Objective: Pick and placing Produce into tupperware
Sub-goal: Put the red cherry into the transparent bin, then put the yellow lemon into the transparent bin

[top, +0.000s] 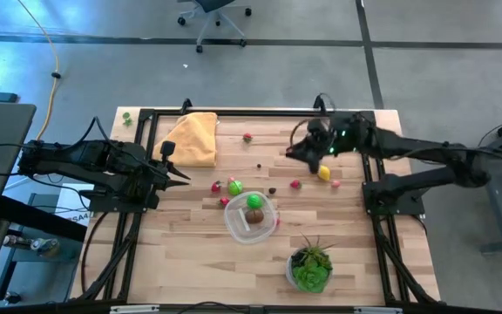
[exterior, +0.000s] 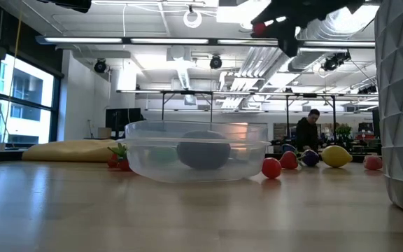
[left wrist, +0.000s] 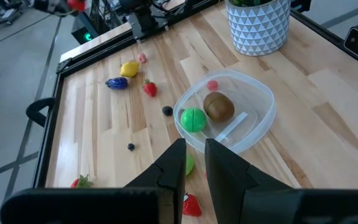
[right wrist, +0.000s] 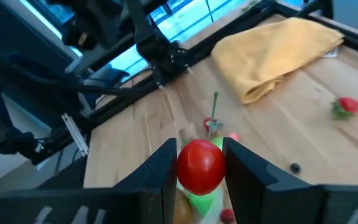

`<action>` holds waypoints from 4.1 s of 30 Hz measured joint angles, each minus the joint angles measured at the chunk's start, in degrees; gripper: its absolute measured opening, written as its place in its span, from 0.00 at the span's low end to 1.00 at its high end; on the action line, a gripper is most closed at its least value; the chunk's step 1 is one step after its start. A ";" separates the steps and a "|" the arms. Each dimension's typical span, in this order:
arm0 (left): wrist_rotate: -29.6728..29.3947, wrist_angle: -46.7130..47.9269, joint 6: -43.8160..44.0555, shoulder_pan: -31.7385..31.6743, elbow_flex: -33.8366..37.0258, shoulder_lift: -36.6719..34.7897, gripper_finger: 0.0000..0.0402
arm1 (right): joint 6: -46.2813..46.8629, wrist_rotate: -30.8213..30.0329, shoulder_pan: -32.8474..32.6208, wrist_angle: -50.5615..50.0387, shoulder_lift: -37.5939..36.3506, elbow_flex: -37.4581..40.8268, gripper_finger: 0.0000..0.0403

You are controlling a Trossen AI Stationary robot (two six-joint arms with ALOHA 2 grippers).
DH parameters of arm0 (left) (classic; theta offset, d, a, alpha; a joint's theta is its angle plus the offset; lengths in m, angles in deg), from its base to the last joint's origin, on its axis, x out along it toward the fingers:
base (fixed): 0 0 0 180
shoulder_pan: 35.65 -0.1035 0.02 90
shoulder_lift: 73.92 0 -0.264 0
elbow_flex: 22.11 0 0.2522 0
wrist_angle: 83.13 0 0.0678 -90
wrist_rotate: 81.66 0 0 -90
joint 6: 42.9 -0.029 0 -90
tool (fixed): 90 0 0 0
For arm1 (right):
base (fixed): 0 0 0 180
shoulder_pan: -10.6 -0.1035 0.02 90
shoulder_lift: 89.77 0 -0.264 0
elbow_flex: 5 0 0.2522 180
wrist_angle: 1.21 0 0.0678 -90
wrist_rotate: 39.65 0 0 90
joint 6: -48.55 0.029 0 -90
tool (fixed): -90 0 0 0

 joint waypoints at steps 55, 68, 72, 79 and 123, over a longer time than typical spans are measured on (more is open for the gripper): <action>0.00 0.00 -0.02 -0.01 0.00 0.00 0.13 | -18.03 -12.82 -23.51 -9.31 41.55 -13.77 0.28; 0.00 0.00 0.00 0.00 0.00 0.00 0.13 | -19.08 -13.93 -23.44 -7.76 41.79 -13.77 0.32; 0.00 -0.01 -0.02 -0.01 0.00 0.00 0.13 | -19.04 -13.93 -23.44 -7.21 41.19 -13.77 0.32; 0.00 0.00 -0.02 -0.02 0.00 0.00 0.13 | -14.47 -18.21 -21.32 -8.35 34.18 -13.77 0.32; 0.00 0.00 0.00 0.00 0.00 0.00 0.13 | 23.36 -14.46 4.87 -40.06 -1.58 11.10 0.32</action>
